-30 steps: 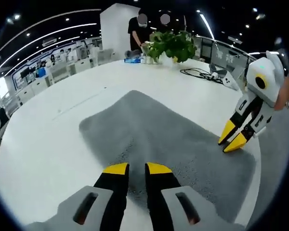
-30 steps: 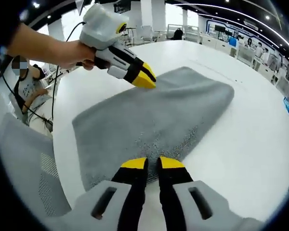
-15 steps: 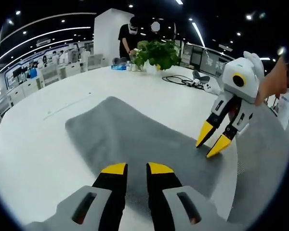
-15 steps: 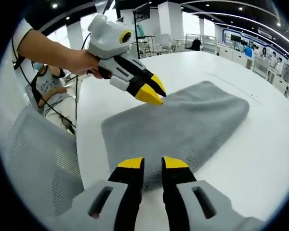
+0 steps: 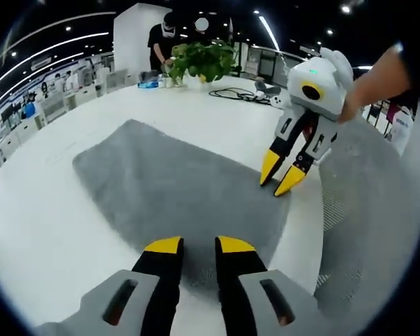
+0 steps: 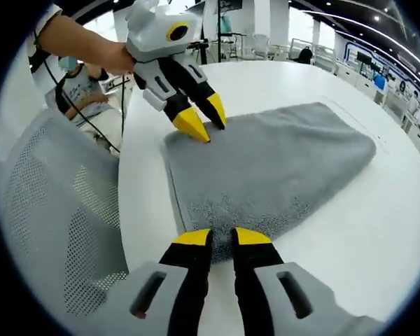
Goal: Fold the towel on the table until its edges align and the towel forms a compact rectangular stack.
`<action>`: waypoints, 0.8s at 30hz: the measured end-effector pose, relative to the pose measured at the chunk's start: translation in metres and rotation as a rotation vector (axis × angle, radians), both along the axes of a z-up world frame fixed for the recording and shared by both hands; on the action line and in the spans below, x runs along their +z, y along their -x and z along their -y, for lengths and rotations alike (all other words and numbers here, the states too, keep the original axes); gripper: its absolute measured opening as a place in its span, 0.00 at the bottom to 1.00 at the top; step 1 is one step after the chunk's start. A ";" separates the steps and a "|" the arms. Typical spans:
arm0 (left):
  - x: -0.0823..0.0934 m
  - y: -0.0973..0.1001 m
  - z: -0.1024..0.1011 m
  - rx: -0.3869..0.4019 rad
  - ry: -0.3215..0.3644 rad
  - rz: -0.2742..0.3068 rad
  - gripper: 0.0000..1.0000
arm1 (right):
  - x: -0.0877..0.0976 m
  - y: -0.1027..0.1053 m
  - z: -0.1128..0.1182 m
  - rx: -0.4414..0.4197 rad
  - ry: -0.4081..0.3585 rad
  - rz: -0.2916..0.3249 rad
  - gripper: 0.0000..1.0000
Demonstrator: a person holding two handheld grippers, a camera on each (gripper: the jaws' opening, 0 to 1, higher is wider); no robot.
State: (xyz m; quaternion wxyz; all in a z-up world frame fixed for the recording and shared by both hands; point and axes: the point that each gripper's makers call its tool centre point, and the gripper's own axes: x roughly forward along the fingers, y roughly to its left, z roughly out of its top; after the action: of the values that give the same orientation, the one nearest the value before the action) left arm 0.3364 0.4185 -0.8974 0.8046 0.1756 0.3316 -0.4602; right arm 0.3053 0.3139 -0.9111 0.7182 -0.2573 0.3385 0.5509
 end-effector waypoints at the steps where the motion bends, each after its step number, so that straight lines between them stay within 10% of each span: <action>1: -0.003 0.004 -0.001 -0.006 -0.010 -0.003 0.20 | -0.001 0.001 0.001 -0.012 -0.002 -0.008 0.10; 24: -0.011 0.009 0.041 0.039 -0.078 0.011 0.19 | -0.003 -0.001 0.047 -0.034 -0.020 0.003 0.09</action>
State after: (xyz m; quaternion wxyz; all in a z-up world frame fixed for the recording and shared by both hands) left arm 0.3277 0.3774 -0.9081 0.8079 0.2030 0.3480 -0.4301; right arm 0.3058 0.2671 -0.9141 0.7304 -0.2451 0.3365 0.5414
